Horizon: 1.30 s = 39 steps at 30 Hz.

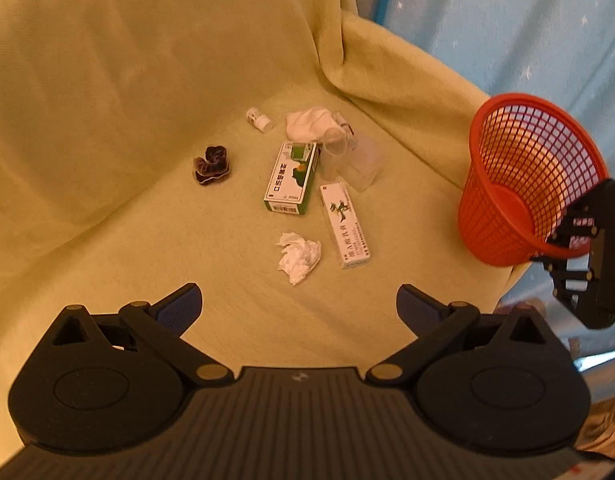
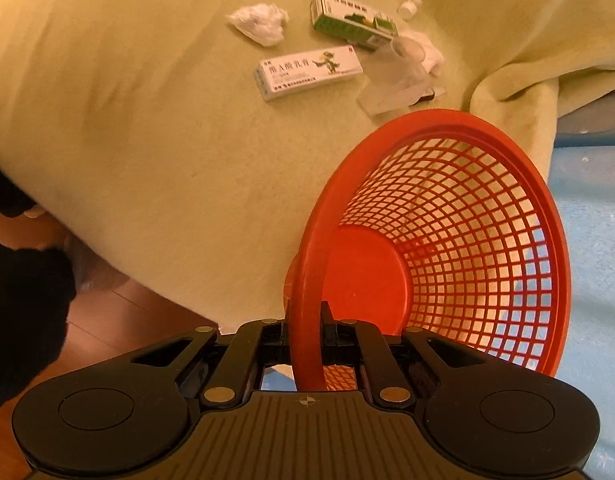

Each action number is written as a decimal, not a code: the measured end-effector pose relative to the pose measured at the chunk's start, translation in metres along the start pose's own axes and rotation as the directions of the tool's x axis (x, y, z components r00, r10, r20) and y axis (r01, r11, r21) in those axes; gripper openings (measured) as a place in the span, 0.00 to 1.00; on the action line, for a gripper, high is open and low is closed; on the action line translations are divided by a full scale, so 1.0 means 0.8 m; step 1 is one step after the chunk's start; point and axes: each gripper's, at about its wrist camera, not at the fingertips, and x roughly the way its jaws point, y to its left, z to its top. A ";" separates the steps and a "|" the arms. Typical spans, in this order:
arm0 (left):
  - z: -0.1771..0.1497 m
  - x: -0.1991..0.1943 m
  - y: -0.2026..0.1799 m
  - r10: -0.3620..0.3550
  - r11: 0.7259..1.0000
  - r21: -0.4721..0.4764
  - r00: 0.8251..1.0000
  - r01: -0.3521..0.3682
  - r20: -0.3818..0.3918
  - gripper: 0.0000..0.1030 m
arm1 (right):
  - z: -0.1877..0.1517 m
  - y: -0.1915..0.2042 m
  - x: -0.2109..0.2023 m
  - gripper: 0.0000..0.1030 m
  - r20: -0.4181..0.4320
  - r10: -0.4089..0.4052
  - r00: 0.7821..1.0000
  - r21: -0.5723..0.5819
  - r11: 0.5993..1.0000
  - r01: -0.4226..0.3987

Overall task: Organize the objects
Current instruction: 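Carry the wastebasket with the right tool onto the sofa beside the items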

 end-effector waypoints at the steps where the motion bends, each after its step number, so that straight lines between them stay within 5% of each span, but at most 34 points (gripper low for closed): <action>1: 0.003 0.005 0.004 -0.004 1.000 0.005 1.000 0.004 -0.007 0.99 | 0.004 -0.002 0.006 0.04 -0.014 -0.002 1.000 -0.003 1.000 0.002; 18: 0.056 0.075 0.030 -0.035 0.995 -0.092 0.998 0.031 -0.045 0.99 | 0.038 -0.050 0.079 0.04 -0.206 0.049 0.977 -0.007 0.999 -0.052; 30: 0.055 0.142 0.045 -0.060 0.998 0.020 0.996 0.062 -0.060 0.98 | 0.070 -0.062 0.088 0.04 -0.169 0.054 0.984 -0.013 0.998 -0.057; 39: 0.036 0.223 0.037 -0.116 0.978 0.163 0.988 0.131 -0.099 0.82 | 0.094 -0.062 0.085 0.04 -0.140 0.063 0.988 -0.033 0.997 -0.069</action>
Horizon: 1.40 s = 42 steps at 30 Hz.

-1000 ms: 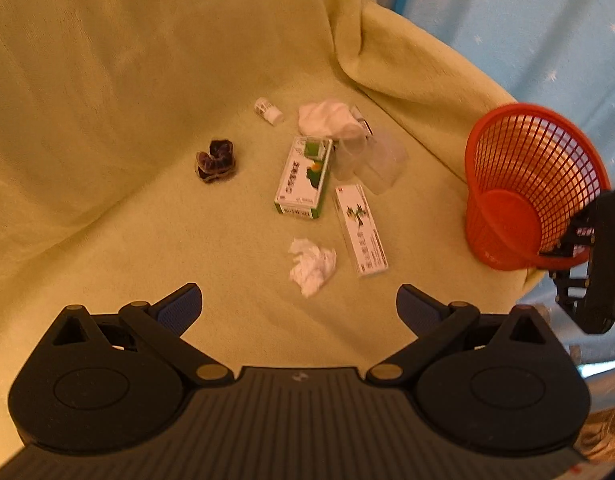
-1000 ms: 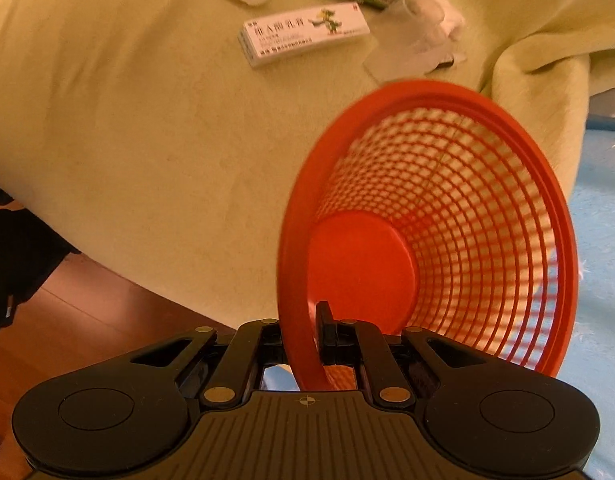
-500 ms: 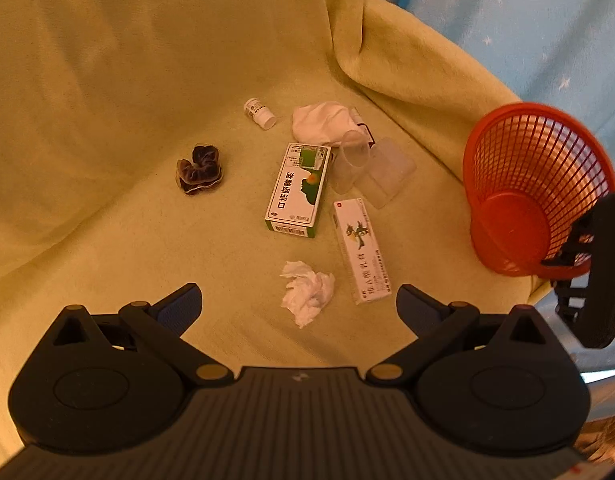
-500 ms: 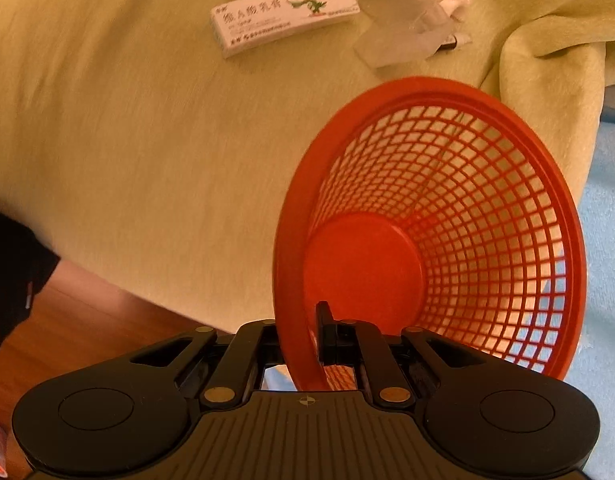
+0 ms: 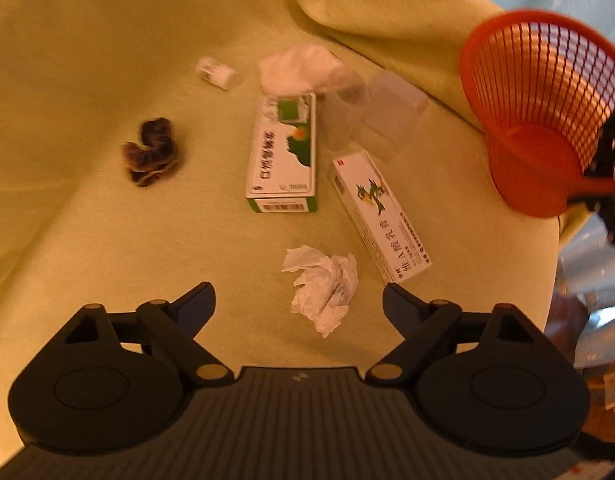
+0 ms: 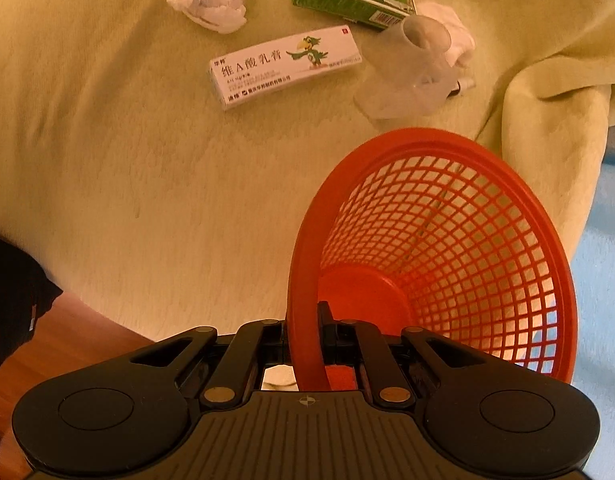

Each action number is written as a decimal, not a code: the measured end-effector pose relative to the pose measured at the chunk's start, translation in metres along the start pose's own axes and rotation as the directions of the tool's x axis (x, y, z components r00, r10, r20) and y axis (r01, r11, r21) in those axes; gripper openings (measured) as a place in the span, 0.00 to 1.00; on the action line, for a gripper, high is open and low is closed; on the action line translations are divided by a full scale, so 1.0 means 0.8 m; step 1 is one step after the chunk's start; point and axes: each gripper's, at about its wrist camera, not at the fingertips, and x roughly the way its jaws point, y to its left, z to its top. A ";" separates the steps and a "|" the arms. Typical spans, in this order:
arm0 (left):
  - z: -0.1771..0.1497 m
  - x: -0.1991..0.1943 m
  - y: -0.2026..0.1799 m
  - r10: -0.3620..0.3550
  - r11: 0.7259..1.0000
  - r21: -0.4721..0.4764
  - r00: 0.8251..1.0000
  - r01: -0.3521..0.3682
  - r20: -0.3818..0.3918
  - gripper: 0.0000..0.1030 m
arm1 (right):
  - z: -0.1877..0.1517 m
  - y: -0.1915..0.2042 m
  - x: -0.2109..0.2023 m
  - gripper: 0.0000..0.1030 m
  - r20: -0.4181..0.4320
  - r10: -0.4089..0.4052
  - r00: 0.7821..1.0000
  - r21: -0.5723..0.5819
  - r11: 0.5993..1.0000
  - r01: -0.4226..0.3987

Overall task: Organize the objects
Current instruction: 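Carry the wastebasket with the right tool onto the sofa beside the items, then grasp the crumpled white tissue with the left tool, then carry the tissue over the wastebasket and open the left tool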

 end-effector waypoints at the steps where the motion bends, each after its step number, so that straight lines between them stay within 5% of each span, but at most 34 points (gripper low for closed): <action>1: 0.001 0.009 -0.002 -0.006 1.000 0.023 1.000 0.006 -0.003 0.79 | 0.001 0.001 -0.001 0.04 0.001 -0.001 1.000 -0.004 1.000 0.001; 8: 0.000 0.053 -0.019 -0.033 0.984 0.174 0.999 0.038 -0.032 0.68 | 0.002 -0.001 -0.001 0.04 0.011 0.004 1.000 -0.022 1.000 -0.004; 26: -0.001 0.073 -0.019 -0.024 0.977 0.209 0.996 0.040 -0.081 0.24 | -0.001 -0.004 -0.003 0.04 0.020 0.007 1.000 -0.028 1.000 -0.007; 42: 0.042 -0.016 -0.018 -0.041 0.984 0.172 0.999 0.043 -0.016 0.22 | -0.007 0.008 0.002 0.04 0.018 -0.020 1.000 -0.087 0.996 0.021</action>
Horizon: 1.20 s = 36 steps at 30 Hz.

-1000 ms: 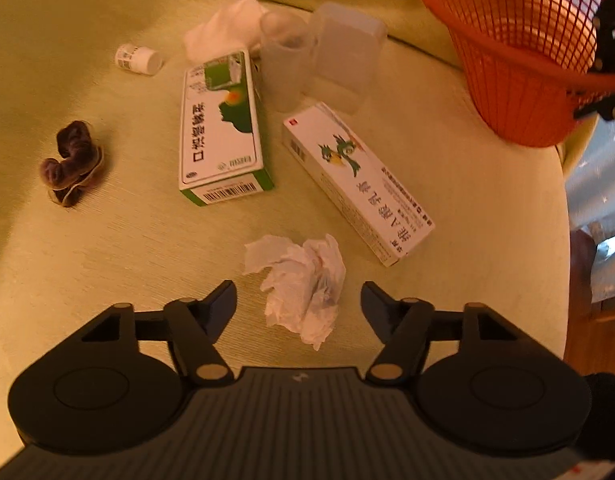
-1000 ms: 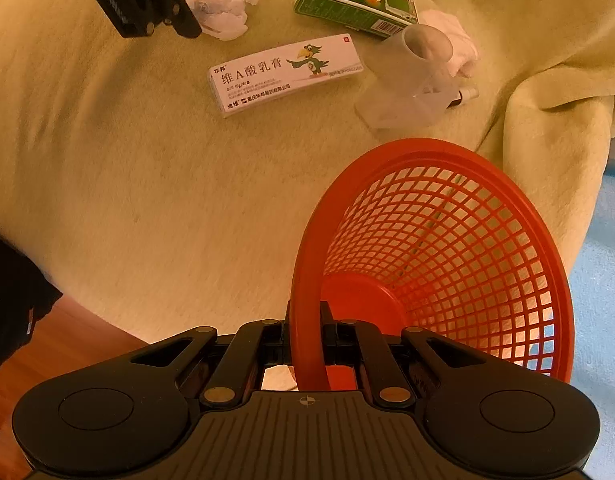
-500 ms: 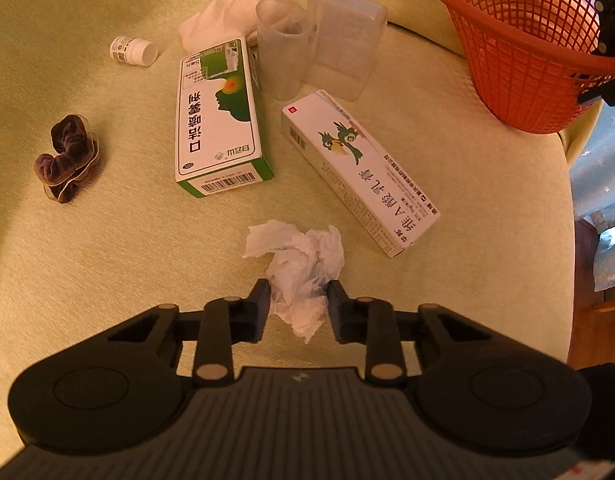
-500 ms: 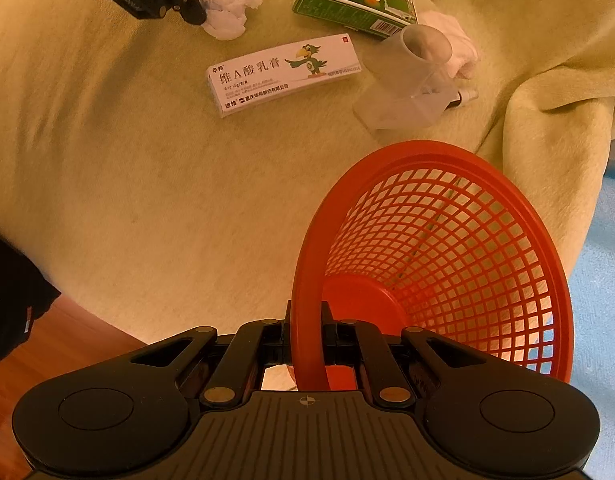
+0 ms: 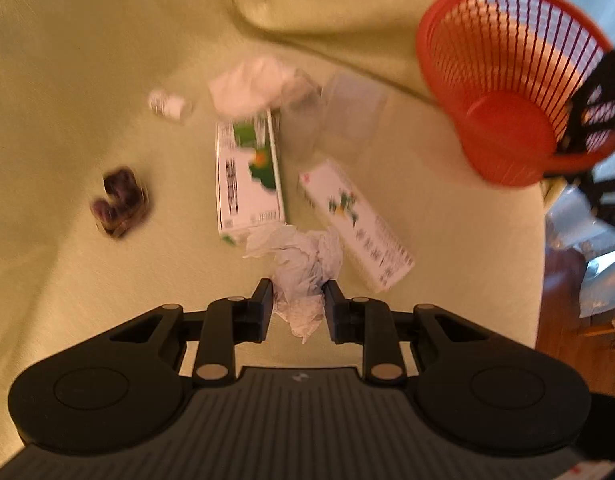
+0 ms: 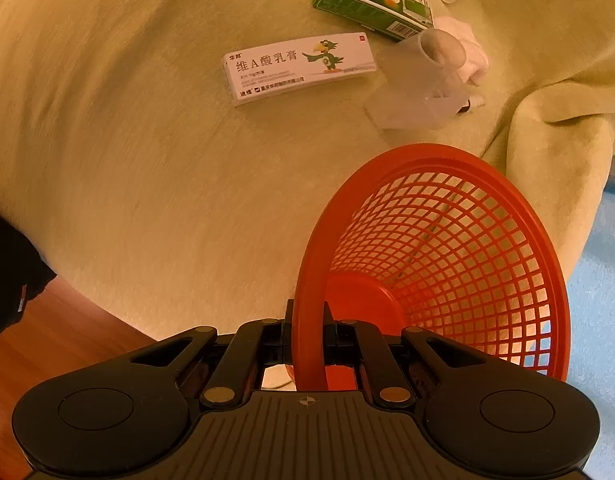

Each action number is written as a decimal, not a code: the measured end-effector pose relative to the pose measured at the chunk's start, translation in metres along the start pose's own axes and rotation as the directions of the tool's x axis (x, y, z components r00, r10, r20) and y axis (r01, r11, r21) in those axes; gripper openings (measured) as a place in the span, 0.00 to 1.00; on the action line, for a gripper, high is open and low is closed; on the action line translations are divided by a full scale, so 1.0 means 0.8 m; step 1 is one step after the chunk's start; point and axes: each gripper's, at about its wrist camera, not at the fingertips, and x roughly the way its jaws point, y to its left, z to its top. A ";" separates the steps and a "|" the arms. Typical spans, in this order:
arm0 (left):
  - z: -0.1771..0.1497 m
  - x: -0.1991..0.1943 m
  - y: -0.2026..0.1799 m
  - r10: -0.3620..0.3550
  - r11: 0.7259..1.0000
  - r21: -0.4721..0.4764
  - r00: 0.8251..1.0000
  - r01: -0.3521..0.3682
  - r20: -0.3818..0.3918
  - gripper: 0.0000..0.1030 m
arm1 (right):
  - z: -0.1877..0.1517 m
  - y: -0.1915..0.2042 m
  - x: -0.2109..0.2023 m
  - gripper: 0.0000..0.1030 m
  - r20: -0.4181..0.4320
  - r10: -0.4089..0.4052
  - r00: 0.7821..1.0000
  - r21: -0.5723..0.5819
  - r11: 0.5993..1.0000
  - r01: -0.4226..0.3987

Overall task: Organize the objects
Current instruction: 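Carry the tissue over the wastebasket and open the left tool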

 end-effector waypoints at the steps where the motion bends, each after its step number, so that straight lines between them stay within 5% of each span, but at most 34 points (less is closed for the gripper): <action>1: 0.006 -0.007 -0.001 -0.008 1.000 0.004 1.000 0.008 0.009 0.22 | 0.000 0.001 0.000 0.04 0.000 -0.002 1.000 -0.002 1.000 0.002; 17: 0.122 -0.041 -0.053 -0.213 0.965 0.168 0.975 0.201 0.060 0.22 | -0.007 0.010 -0.002 0.04 0.008 -0.011 1.000 -0.018 1.000 0.011; 30: 0.171 -0.031 -0.113 -0.308 0.922 0.262 0.950 0.286 0.047 0.23 | -0.014 0.012 -0.005 0.03 0.025 -0.005 1.000 0.008 1.000 0.005; 34: 0.181 -0.025 -0.129 -0.328 0.914 0.267 0.944 0.306 0.041 0.26 | -0.016 0.012 -0.006 0.03 0.030 -0.004 1.000 0.015 1.000 0.004; 36: 0.185 -0.022 -0.137 -0.329 0.911 0.273 0.944 0.308 0.033 0.39 | -0.018 0.012 -0.006 0.03 0.032 -0.004 0.999 0.016 1.000 0.004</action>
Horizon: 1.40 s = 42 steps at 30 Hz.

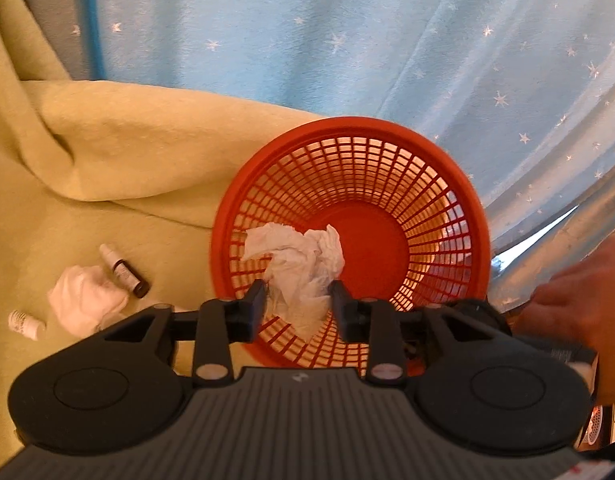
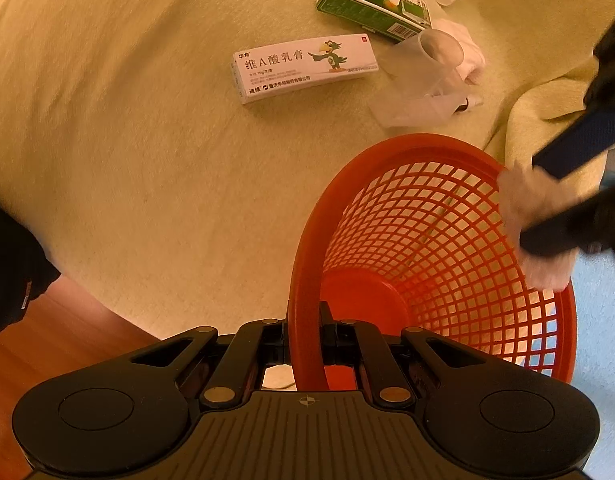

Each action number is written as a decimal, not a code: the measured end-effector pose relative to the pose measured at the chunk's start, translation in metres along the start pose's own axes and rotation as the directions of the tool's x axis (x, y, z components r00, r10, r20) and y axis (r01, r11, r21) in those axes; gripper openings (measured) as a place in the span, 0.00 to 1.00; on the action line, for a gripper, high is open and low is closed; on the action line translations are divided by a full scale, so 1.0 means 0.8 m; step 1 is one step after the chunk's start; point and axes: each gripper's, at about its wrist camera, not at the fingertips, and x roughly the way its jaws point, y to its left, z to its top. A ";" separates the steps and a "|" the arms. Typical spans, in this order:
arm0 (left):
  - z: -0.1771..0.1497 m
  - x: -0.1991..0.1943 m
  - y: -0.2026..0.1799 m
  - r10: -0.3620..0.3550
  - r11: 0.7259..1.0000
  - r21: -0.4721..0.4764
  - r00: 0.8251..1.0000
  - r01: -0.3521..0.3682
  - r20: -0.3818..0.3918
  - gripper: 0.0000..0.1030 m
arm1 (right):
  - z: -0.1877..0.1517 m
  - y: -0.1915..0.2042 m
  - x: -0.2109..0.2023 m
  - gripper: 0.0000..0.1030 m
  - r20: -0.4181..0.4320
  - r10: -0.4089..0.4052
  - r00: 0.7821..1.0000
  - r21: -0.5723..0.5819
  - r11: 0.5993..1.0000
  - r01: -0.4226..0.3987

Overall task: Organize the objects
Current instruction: 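Carry the tissue over the wastebasket and open the left tool, then grasp the white parrot ointment box with the left tool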

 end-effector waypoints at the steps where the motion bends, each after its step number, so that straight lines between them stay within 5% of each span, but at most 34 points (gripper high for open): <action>1: 0.002 -0.001 -0.003 0.001 1.000 0.009 1.000 -0.001 0.006 0.45 | 0.000 0.000 0.000 0.02 -0.001 0.000 1.000 -0.001 1.000 0.000; 13: -0.023 -0.037 0.026 0.114 0.990 -0.081 0.993 -0.112 0.024 0.51 | -0.003 -0.001 -0.002 0.03 0.008 0.005 1.000 0.021 1.000 -0.005; 23: -0.104 -0.055 0.068 0.260 0.932 -0.248 0.964 -0.264 -0.051 0.52 | -0.004 -0.001 -0.002 0.03 0.008 0.007 1.000 0.021 1.000 -0.007; 42: -0.185 0.046 0.081 0.242 0.878 -0.391 0.961 -0.277 -0.136 0.52 | -0.006 0.001 -0.002 0.03 0.006 0.002 1.000 -0.015 1.000 -0.002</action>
